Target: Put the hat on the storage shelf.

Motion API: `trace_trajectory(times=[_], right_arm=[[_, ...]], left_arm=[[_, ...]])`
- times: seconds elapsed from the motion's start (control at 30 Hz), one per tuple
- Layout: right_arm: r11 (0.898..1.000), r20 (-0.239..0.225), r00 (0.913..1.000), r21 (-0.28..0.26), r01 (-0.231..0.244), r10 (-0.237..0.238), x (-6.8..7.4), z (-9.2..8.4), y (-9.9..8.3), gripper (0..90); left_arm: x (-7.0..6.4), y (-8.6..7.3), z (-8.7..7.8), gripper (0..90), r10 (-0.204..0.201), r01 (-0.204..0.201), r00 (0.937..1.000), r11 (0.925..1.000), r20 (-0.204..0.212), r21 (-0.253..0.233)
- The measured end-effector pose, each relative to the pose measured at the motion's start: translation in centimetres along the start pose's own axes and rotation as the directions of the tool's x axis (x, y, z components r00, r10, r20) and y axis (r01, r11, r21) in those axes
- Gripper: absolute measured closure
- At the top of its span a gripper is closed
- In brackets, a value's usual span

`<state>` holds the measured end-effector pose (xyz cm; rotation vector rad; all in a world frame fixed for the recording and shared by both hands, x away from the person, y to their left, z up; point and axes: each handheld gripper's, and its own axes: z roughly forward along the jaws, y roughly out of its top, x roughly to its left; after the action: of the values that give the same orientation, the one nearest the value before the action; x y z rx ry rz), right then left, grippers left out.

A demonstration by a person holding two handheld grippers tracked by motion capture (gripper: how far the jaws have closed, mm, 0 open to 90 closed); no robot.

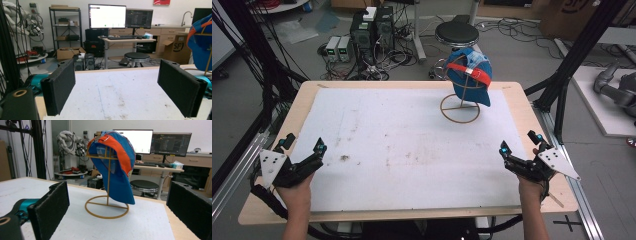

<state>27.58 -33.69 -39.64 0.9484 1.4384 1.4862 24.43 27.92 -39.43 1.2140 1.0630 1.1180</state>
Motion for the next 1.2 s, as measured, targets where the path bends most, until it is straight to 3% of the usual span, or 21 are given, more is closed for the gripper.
trace_trajectory(times=[1.2], right_arm=[[1.000, 0.015, 0.9995, -0.006, -0.029, 0.029, 0.14, -0.51, -0.07, 4.3]], left_arm=[[0.26, -0.22, 0.31, 15.2, -0.028, 0.029, 0.9995, 0.9996, 0.014, -0.005]])
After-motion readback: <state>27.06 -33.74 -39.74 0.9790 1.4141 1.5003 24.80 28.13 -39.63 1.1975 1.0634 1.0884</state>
